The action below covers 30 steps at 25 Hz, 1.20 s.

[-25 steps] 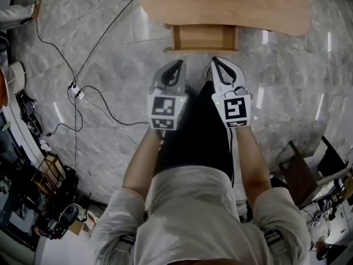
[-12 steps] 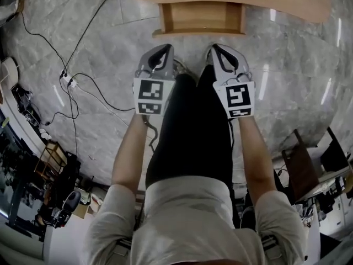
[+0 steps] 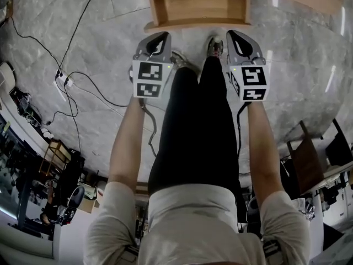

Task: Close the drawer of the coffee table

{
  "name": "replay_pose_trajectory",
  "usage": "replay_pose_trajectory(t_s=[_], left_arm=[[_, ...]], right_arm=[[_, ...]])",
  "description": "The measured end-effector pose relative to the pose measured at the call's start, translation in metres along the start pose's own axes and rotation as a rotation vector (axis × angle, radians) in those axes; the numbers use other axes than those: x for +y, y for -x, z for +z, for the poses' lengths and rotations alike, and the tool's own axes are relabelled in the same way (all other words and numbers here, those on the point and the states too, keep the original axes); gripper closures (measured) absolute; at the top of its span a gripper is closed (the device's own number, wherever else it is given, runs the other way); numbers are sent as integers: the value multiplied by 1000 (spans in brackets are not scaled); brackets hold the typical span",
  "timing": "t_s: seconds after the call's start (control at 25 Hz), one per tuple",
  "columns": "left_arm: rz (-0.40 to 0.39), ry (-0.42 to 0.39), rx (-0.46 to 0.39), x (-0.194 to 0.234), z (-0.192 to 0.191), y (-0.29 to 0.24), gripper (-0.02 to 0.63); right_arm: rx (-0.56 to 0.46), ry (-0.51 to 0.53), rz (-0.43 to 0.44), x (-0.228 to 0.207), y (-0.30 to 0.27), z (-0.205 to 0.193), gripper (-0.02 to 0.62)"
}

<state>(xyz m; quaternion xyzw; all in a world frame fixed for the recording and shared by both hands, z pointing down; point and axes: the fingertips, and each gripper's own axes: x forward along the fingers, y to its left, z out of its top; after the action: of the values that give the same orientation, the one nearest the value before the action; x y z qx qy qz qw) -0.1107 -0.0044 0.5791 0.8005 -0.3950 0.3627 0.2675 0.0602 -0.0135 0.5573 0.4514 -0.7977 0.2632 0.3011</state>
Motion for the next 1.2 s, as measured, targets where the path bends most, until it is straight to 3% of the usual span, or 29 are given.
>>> replay_pose_trajectory(t_s=[0.2, 0.32, 0.48, 0.6, 0.64, 0.68, 0.72, 1.0, 1.2], left_arm=[[-29, -54, 54, 0, -13, -20, 586], [-16, -109, 129, 11, -34, -29, 586], [19, -288, 242, 32, -56, -37, 586], [25, -464, 351, 42, -76, -38, 584], [35, -512, 375, 47, -81, -38, 578], [49, -549, 389, 51, -85, -39, 560], [63, -575, 396, 55, -87, -39, 535], [55, -734, 502, 82, -110, -38, 488], [23, -842, 540, 84, -116, -49, 486]], right_arm=[[36, 8, -20, -16, -9, -13, 589], [78, 7, -41, -28, -15, -24, 589], [129, 25, -82, -48, -23, -40, 589], [175, 206, -122, -60, -25, -48, 586], [189, 263, -118, -61, -25, -51, 551], [206, 306, -103, -61, -25, -56, 457], [227, 342, -87, -61, -25, -61, 439], [375, 738, -37, -87, -27, -88, 439], [442, 863, 7, -104, -29, -101, 439]])
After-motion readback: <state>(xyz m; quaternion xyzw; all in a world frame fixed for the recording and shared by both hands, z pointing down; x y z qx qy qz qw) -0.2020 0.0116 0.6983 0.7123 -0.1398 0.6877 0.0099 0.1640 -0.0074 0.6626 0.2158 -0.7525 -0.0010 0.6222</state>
